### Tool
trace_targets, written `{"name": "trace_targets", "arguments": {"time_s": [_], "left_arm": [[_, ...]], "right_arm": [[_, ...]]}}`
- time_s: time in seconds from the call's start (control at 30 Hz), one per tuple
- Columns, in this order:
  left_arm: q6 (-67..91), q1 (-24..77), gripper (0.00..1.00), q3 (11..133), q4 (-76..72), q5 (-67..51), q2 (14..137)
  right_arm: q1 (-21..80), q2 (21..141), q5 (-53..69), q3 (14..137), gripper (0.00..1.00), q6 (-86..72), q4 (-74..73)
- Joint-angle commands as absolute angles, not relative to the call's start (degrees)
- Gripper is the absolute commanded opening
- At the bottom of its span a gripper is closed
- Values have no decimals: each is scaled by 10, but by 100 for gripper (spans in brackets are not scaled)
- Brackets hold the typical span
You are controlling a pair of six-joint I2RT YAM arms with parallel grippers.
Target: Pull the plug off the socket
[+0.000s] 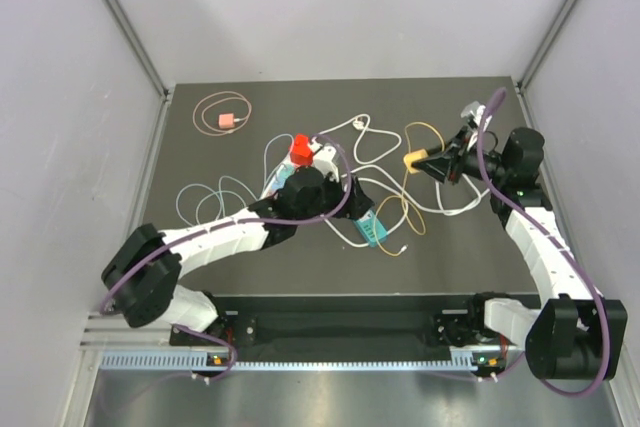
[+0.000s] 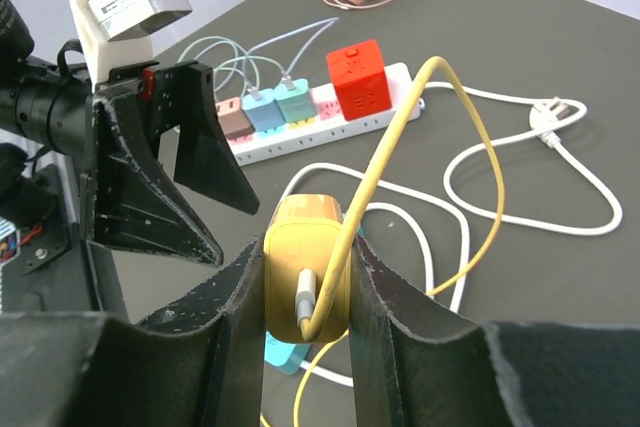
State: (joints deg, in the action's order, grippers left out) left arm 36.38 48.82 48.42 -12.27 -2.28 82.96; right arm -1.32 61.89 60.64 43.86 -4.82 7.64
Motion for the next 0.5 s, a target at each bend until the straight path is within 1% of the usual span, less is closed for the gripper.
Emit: {"name": "trace_targets", "arguments": {"time_s": [0.0, 0.03, 0.1, 0.2, 0.23, 0.27, 0.3, 0.4, 0.47], "left_arm": [[266, 489, 80, 442, -183, -48, 778], [225, 488, 87, 433, -206, -49, 769], [180, 488, 88, 415, -222, -56, 744], [59, 490, 88, 385, -280, -84, 715], [33, 489, 90, 376, -297, -93, 708], [6, 490, 98, 360, -334, -101, 700], [-23, 490, 99, 351, -348, -111, 695], [-155, 490, 99, 333, -382, -161, 691], [-194, 494, 99, 336, -387, -171, 695]], "right_arm": [[-19, 610, 650, 432, 0, -104, 167], [-18, 611, 656, 425, 0, -115, 197], [-14, 614, 667, 418, 0, -134, 214], [-4, 620, 670, 414, 0, -141, 225], [17, 619, 671, 410, 0, -143, 230], [23, 620, 671, 410, 0, -148, 239], [28, 621, 671, 408, 0, -149, 241], [51, 622, 671, 403, 0, -149, 247], [68, 626, 671, 400, 0, -147, 250]]}}
